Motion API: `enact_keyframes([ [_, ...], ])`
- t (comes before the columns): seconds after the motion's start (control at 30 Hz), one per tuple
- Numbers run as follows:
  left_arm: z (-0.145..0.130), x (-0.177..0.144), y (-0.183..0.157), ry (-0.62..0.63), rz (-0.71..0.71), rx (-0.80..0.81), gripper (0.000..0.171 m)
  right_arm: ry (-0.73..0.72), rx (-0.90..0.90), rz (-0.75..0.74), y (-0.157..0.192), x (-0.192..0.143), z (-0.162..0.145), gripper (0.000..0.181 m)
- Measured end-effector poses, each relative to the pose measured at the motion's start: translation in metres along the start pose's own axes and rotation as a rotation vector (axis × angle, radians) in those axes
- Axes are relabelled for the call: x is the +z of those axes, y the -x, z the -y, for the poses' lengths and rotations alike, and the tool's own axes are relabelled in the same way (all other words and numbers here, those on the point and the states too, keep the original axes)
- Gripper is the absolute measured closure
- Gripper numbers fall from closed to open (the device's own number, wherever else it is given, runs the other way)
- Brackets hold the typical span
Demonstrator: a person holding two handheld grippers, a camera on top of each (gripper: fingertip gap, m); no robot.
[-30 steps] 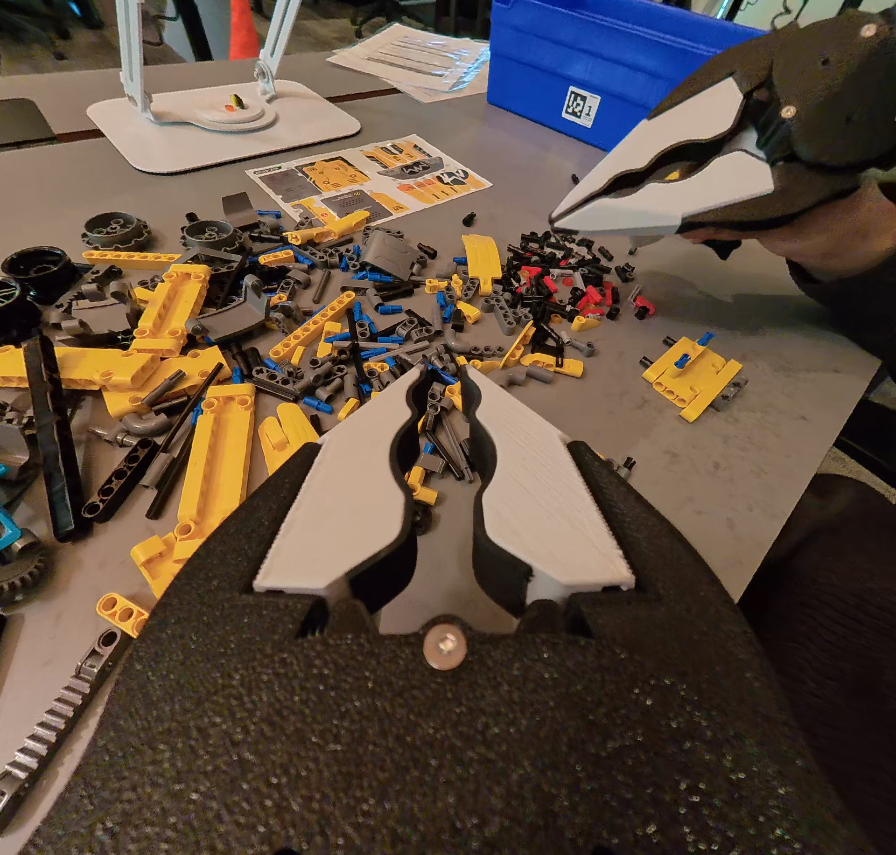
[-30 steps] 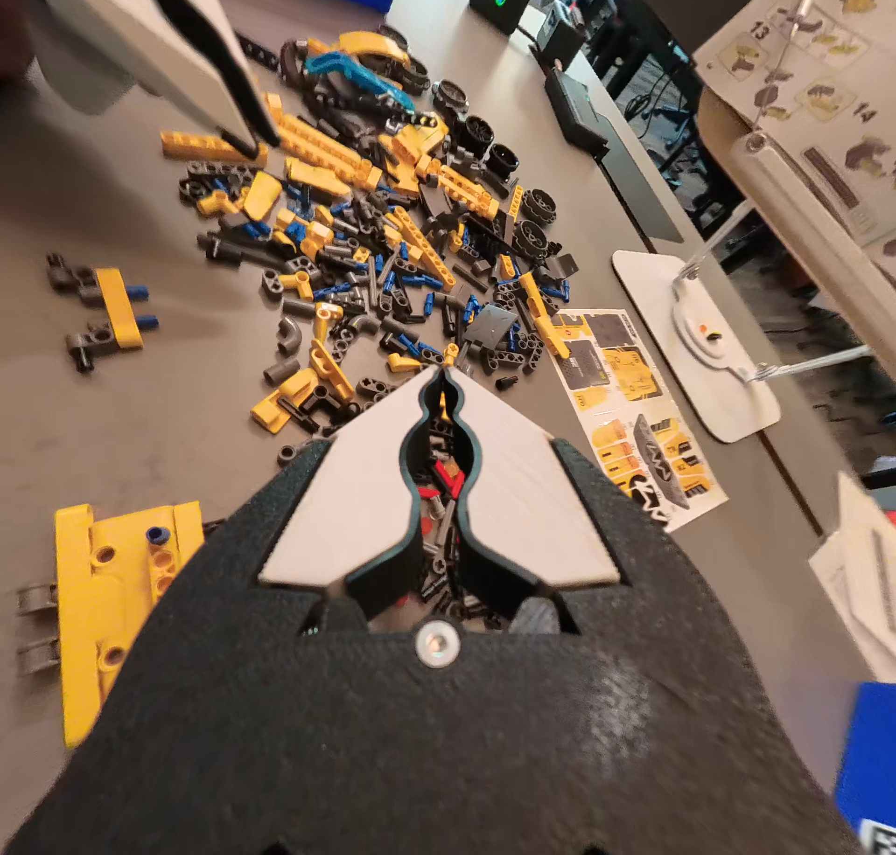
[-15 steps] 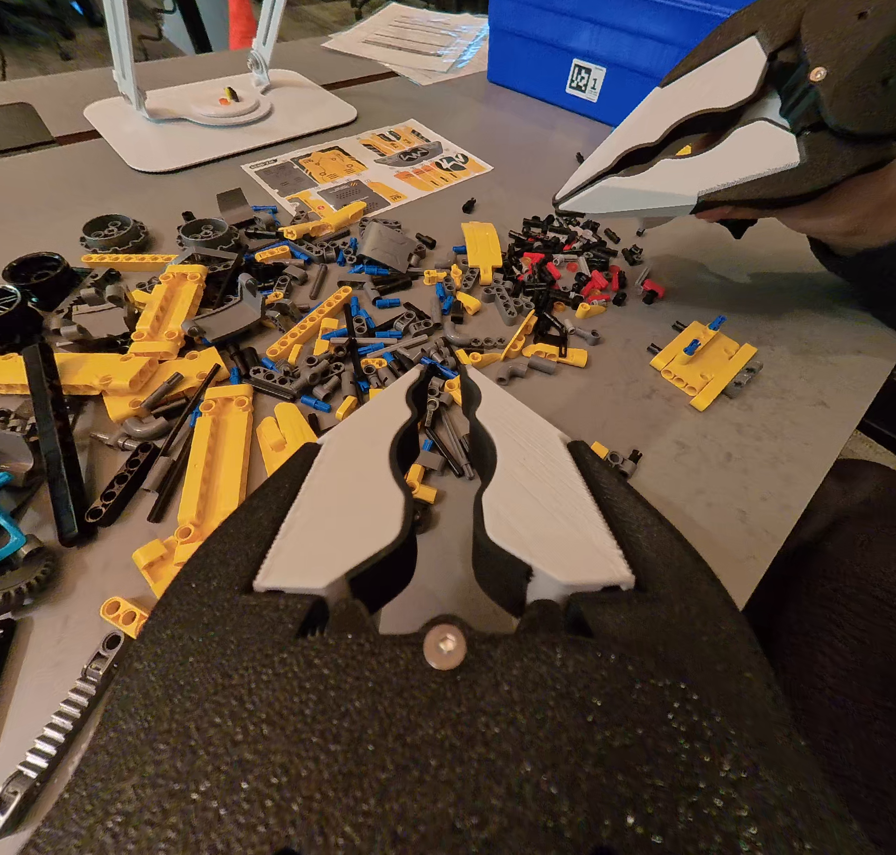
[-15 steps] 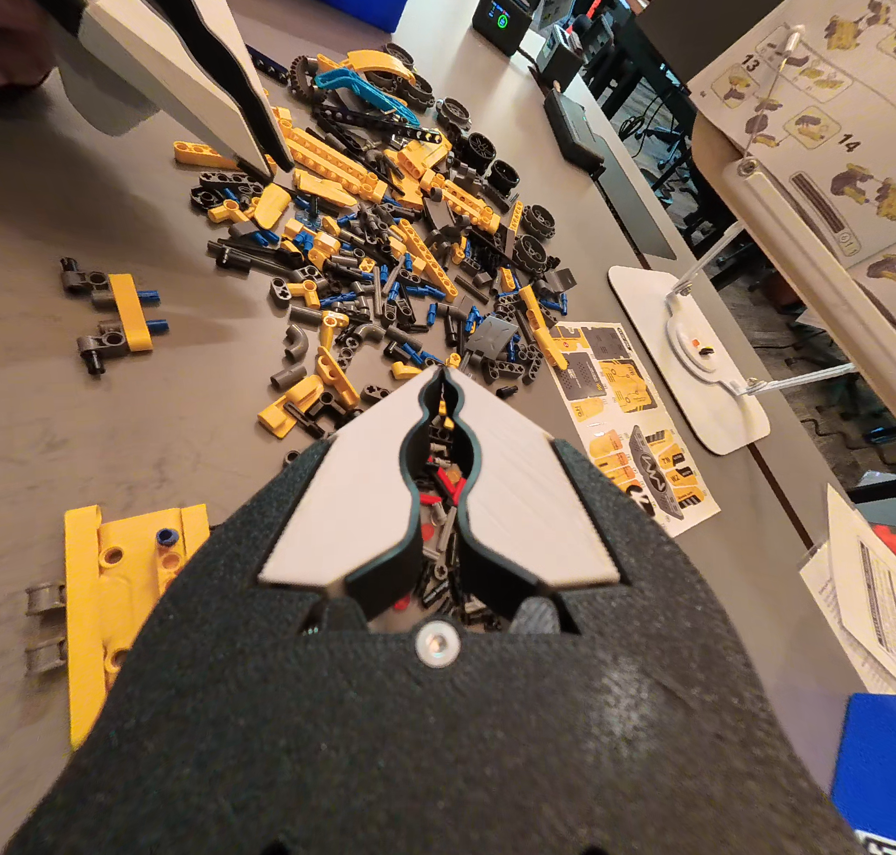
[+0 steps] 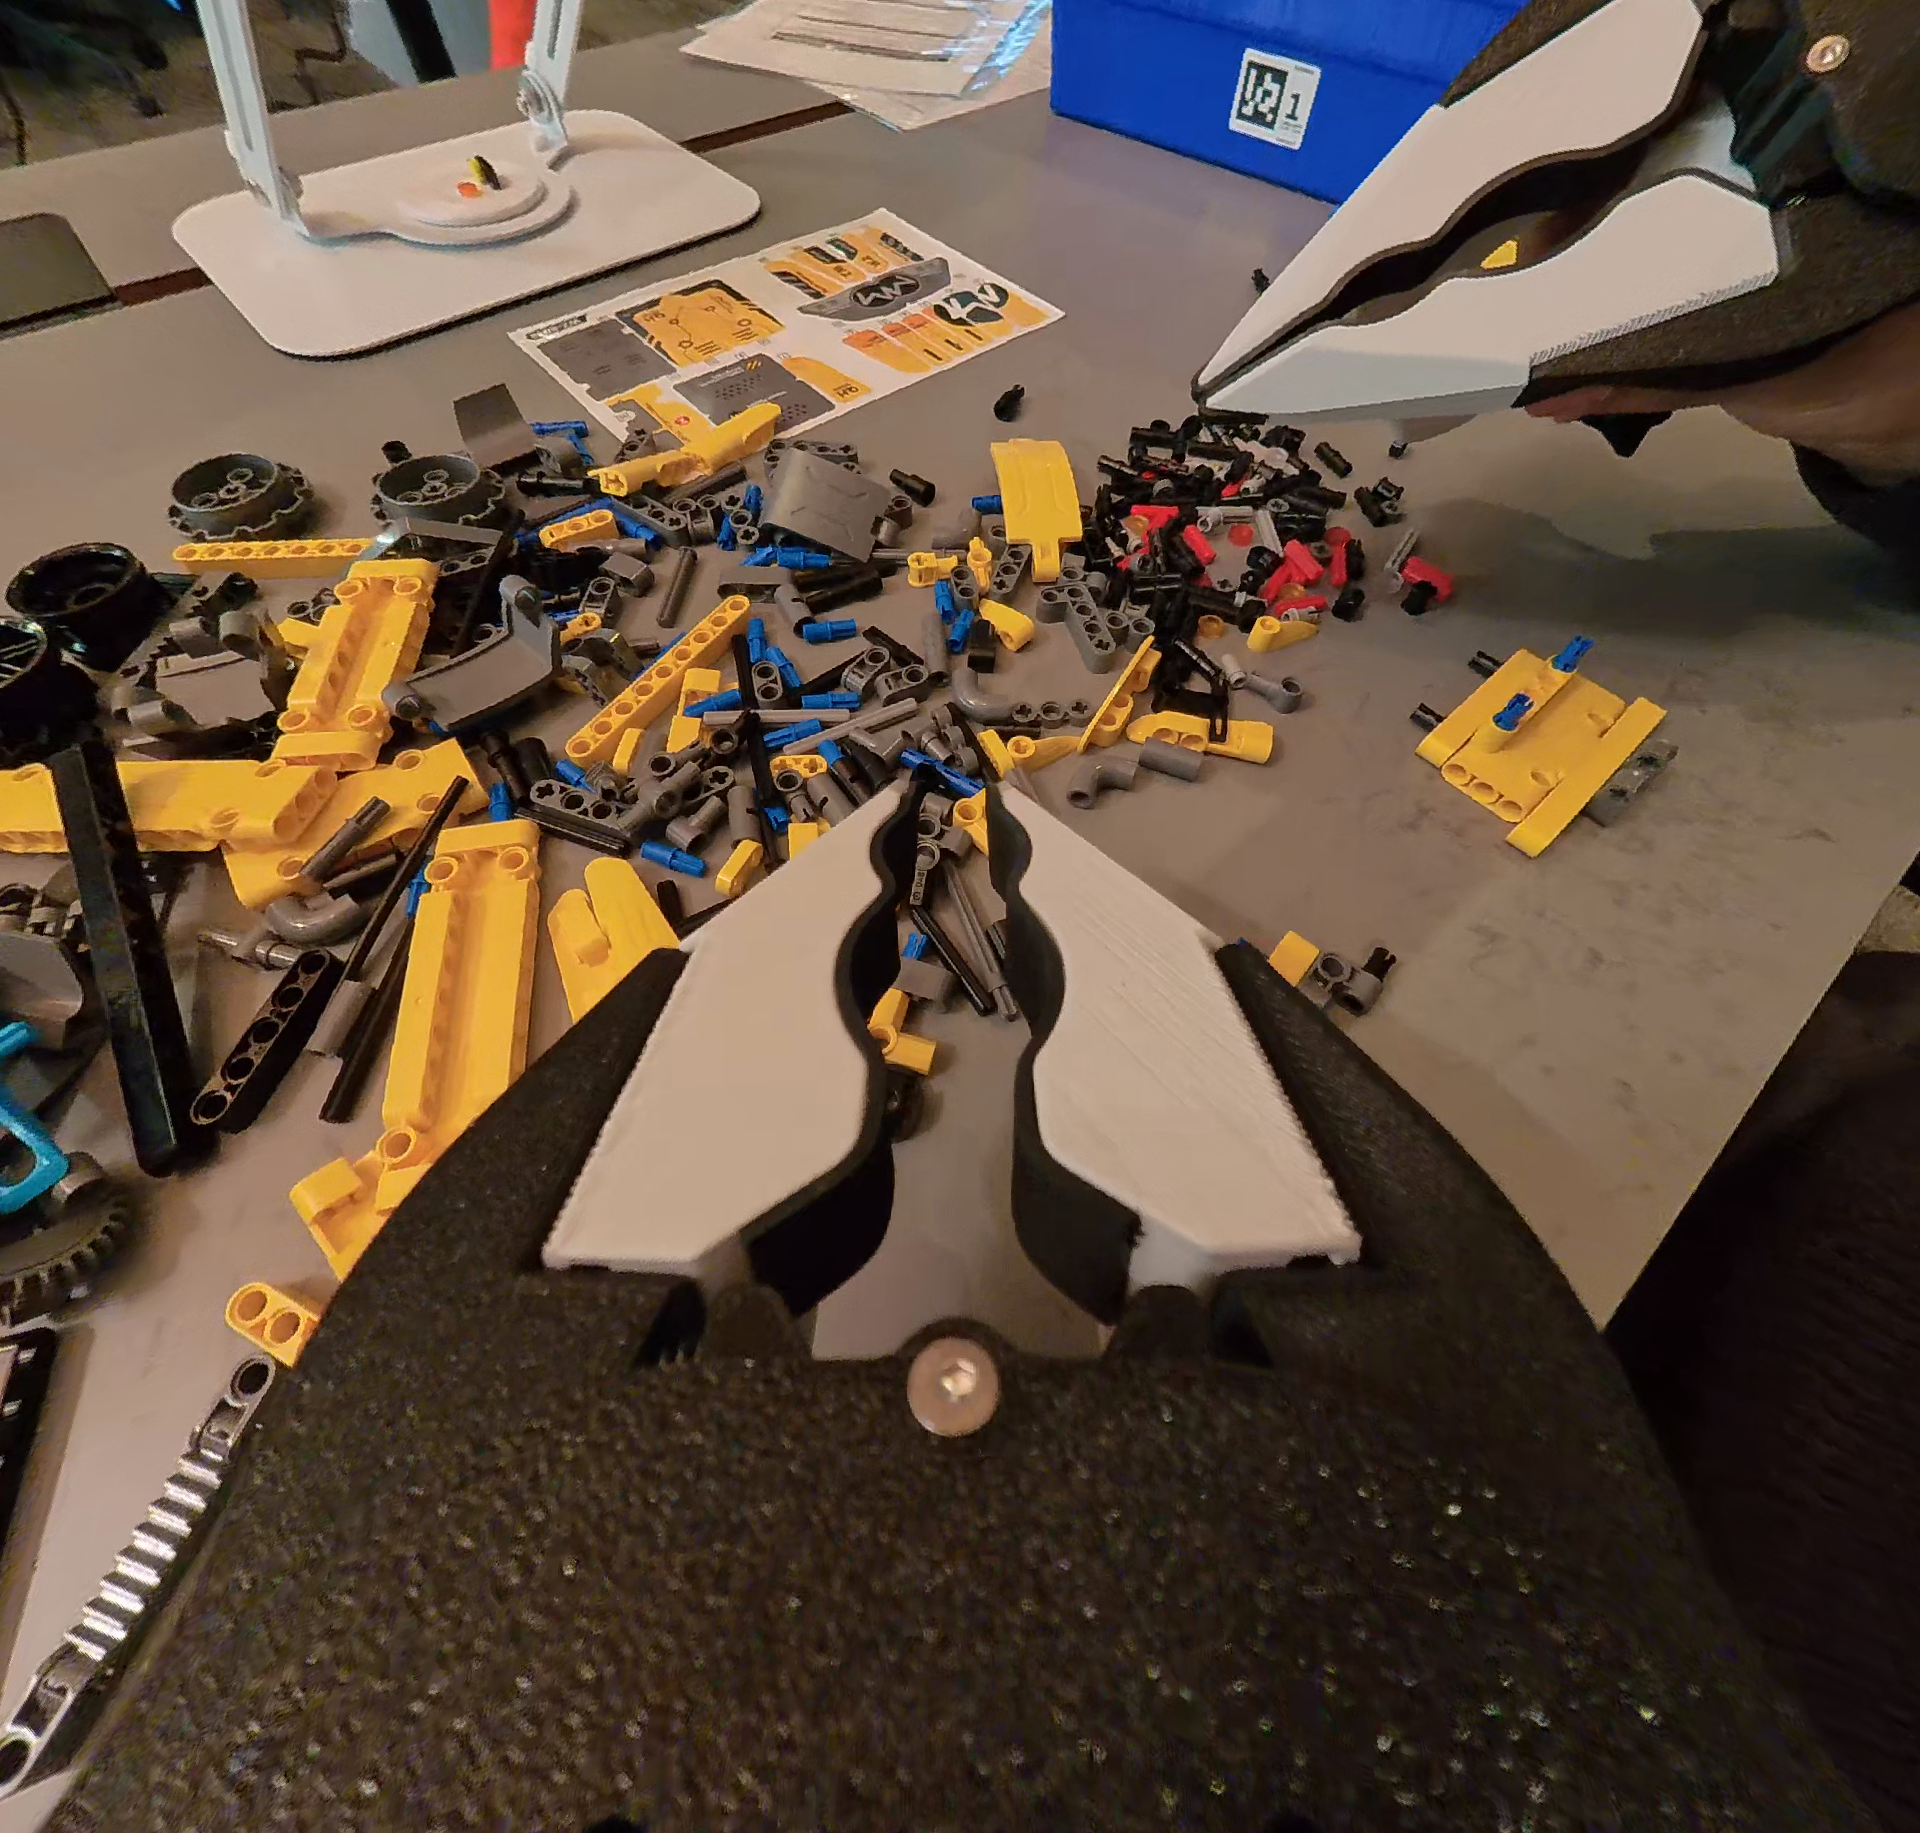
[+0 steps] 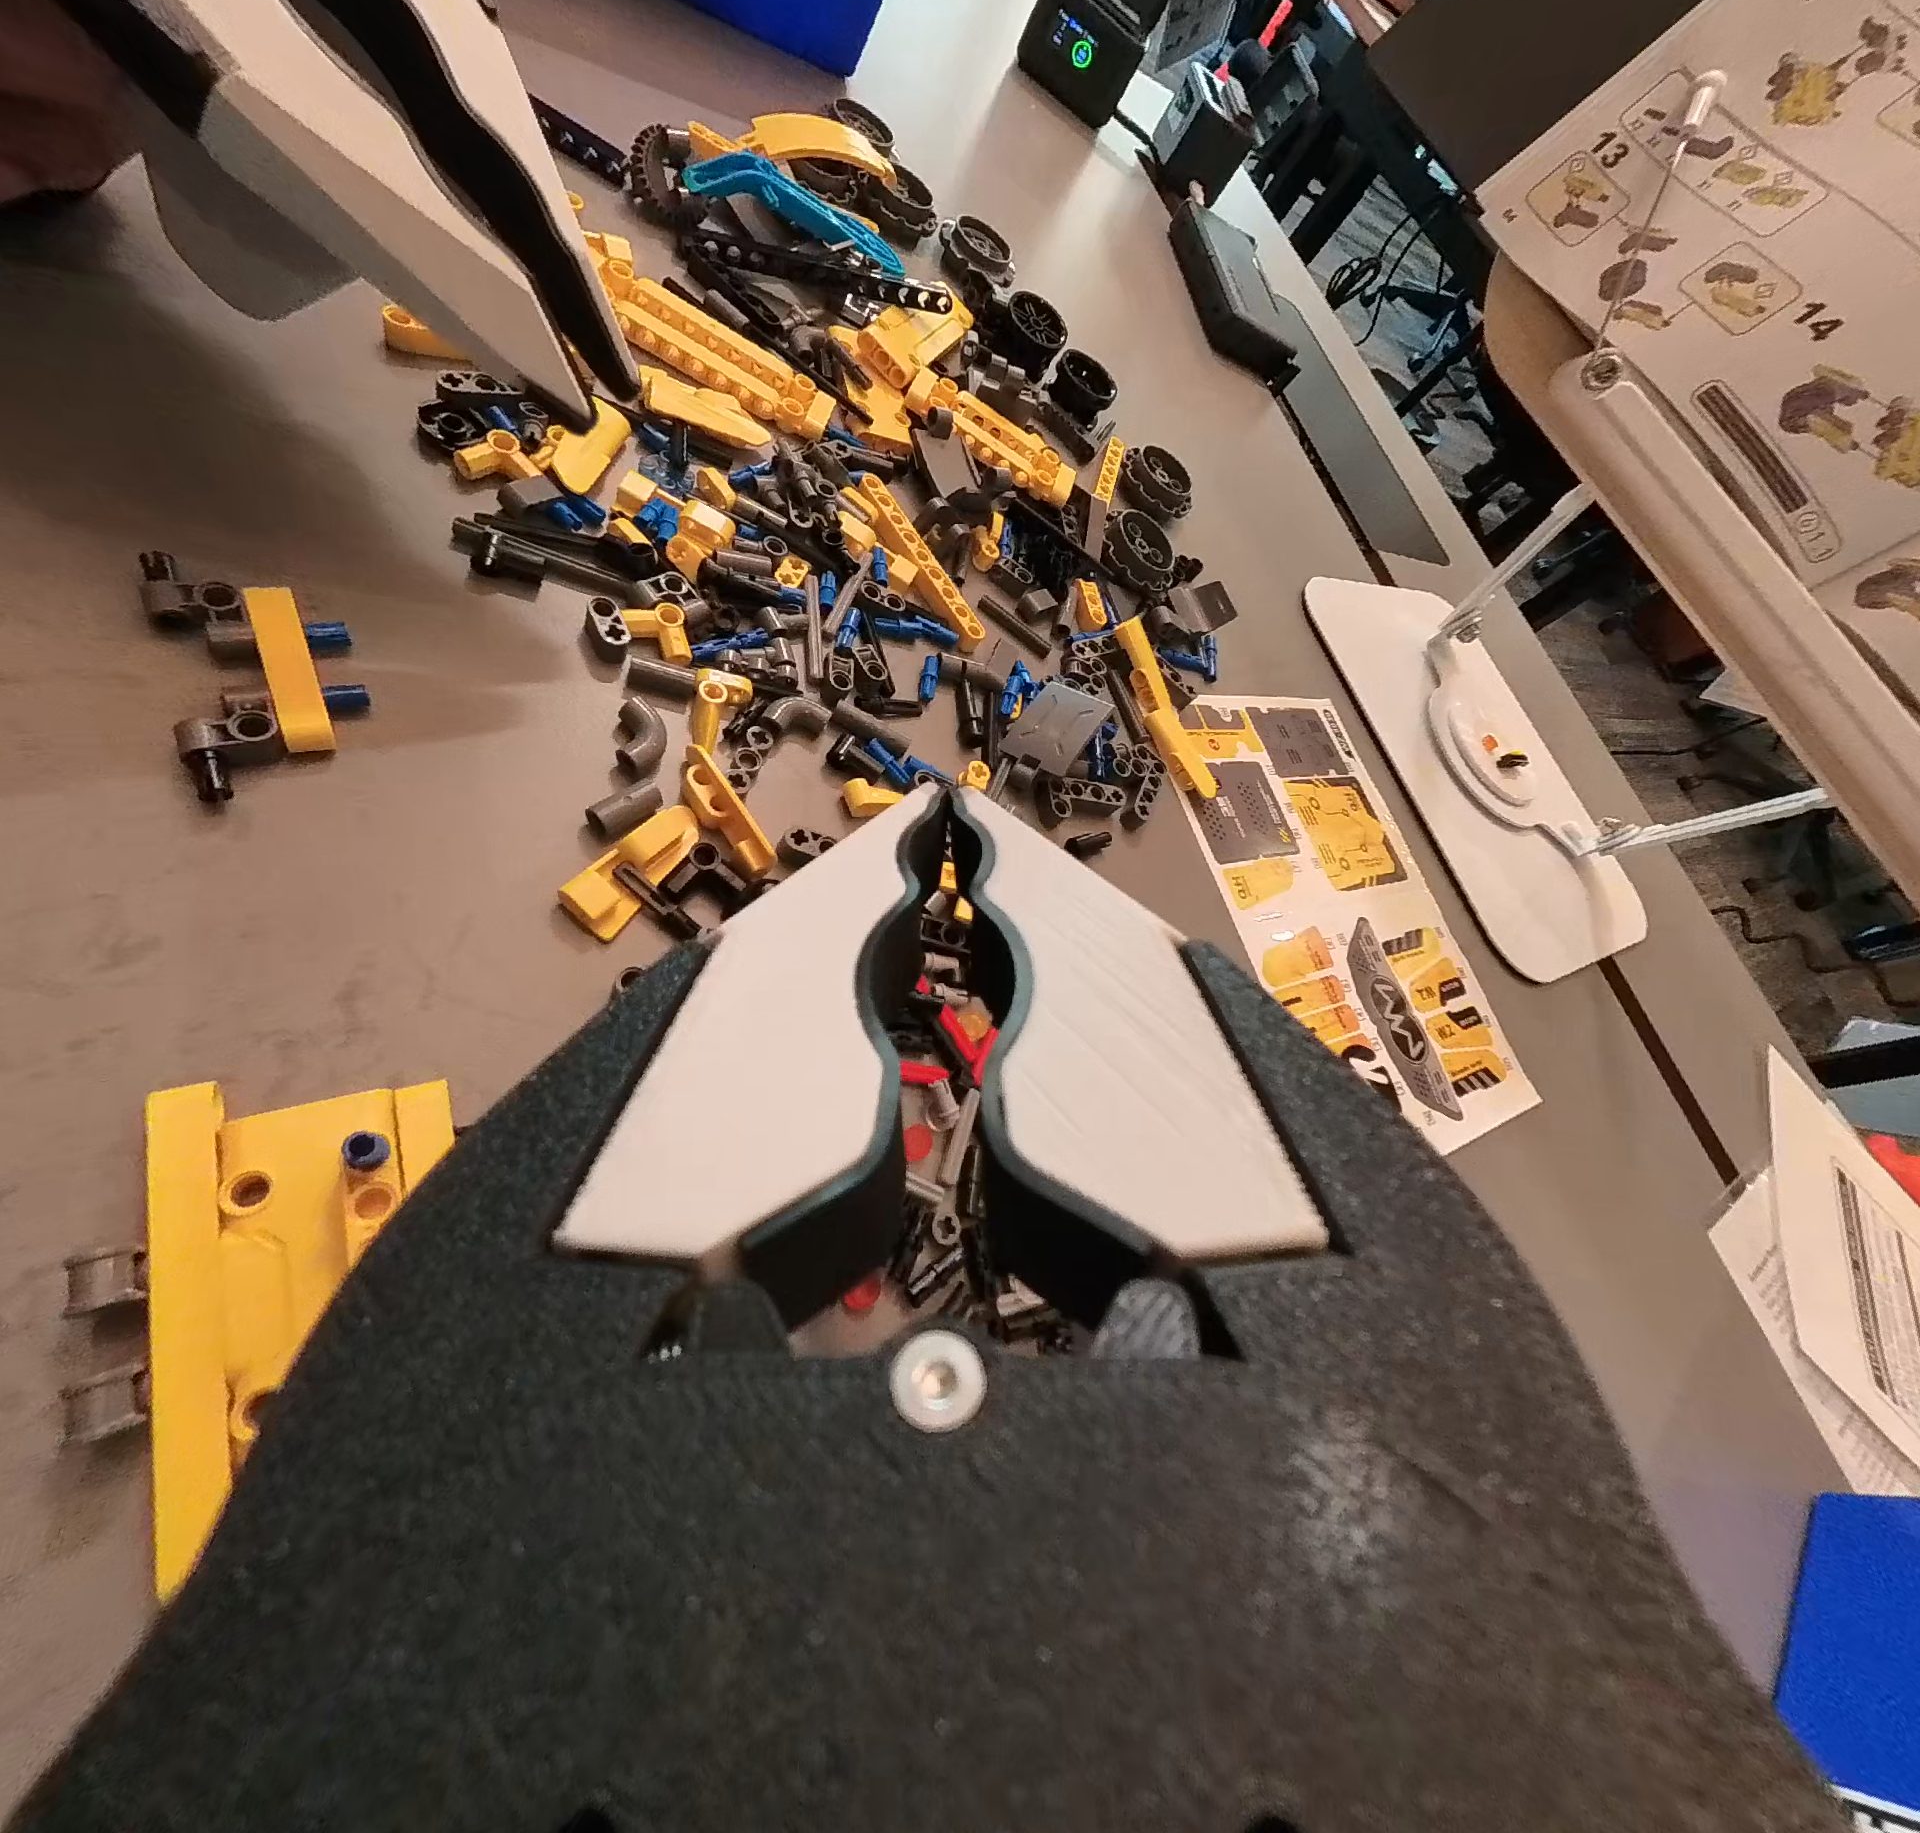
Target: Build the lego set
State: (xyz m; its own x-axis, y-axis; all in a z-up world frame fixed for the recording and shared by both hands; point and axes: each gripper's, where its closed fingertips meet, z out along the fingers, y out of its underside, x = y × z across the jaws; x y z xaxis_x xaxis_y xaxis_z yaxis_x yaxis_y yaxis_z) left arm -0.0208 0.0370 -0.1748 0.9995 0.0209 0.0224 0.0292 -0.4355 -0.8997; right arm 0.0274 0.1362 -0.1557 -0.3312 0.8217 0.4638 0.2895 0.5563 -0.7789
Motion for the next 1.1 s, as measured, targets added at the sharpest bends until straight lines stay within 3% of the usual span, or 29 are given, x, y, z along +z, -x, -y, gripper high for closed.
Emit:
enact_keyframes([
  [0.97, -0.008, 0.007, -0.003, 0.066, 0.085, 0.123, 0.16, -0.067, -0.03, -0.013, -0.002, -0.01, 0.009, 0.181],
  [1.1, -0.008, 0.007, 0.001, 0.066, 0.067, 0.067, 0.16, -0.092, 0.047, -0.064, -0.018, -0.017, 0.004, 0.164],
])
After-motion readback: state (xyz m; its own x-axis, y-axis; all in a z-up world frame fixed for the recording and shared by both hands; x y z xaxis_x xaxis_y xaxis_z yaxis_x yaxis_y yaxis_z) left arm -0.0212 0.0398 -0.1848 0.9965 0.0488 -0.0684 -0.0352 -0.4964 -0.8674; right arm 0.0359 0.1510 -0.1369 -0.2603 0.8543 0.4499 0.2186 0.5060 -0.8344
